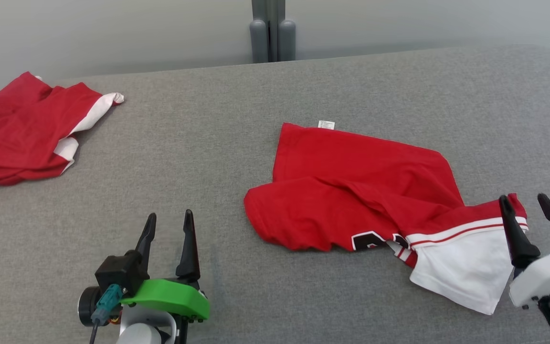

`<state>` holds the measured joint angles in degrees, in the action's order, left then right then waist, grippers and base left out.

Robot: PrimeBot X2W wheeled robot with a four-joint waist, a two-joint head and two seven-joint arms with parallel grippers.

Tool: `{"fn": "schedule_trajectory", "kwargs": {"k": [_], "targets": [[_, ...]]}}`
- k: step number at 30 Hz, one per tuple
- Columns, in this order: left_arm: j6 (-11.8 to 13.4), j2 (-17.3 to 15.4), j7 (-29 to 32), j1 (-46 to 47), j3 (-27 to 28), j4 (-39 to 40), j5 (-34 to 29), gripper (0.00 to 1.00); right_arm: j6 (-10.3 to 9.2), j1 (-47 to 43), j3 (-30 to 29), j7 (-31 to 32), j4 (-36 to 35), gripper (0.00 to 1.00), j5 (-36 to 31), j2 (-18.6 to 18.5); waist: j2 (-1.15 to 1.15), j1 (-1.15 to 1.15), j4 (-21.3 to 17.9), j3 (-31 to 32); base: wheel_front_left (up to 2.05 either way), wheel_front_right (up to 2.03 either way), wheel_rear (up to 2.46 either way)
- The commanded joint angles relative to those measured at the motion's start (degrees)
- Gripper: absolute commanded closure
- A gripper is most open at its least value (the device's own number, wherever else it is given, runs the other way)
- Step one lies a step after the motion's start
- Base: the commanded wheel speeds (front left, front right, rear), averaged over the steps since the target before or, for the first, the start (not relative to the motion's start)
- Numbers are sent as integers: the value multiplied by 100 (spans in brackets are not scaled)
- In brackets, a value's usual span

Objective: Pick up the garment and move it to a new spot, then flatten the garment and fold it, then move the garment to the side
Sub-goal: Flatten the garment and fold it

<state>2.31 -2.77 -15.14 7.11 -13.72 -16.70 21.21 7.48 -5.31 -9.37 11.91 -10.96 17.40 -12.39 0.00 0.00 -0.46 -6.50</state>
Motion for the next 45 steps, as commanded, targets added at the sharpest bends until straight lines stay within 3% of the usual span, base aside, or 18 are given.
{"fn": "schedule_trajectory", "kwargs": {"k": [1, 9, 15, 21, 22, 23, 25, 26, 34, 45], "targets": [[17, -22, -1, 25, -21, 24, 43, 0, 2, 300, 48, 121, 146, 0, 45, -140, 0, 0, 146, -66, 0, 0, 0], [27, -20, -1, 202, -123, 23, 72, 0, -2, 1776, 740, 793, 1765, 0, 213, -909, 0, 0, 719, -396, 0, 0, 0], [66, -20, -1, 249, -117, 40, 104, 0, -1, 2318, 1108, 1068, 3158, 0, 426, -1145, 0, 0, 1122, -548, 0, 0, 0], [69, -19, -1, 265, -86, 78, 120, 0, -1, 2655, 1372, 1176, 4044, 0, 612, -1299, 0, 0, 1320, -646, 0, 0, 0], [72, -19, -1, 275, -92, 86, 128, 0, -2, 2715, 1384, 1143, 4179, 53, 593, -1324, 0, 0, 1344, -665, 0, 0, 0], [78, -19, -1, 284, -100, 94, 131, 0, -2, 2755, 1396, 1125, 4270, 62, 577, -1331, 0, 0, 1361, -682, 0, 0, 0], [82, -19, -1, 302, -118, 106, 150, 0, -2, 2877, 1425, 1057, 4436, 95, 530, -1347, 0, 0, 1399, -716, 0, 0, 0], [81, -19, -1, 305, -128, 113, 155, 0, -2, 2971, 1425, 975, 4507, 100, 496, -1365, 0, 0, 1418, -736, 0, 0, 0], [95, -19, -1, 393, -209, 113, 206, 0, -2, 3999, 1217, 175, 4959, 100, -69, -1484, 0, 0, 1637, -812, 0, 0, 0], [147, -19, -1, 486, -314, 177, 313, 0, -2, 5295, 784, -249, 5826, 100, -1132, -1443, 0, 0, 1964, -965, 0, 0, 0]]}}
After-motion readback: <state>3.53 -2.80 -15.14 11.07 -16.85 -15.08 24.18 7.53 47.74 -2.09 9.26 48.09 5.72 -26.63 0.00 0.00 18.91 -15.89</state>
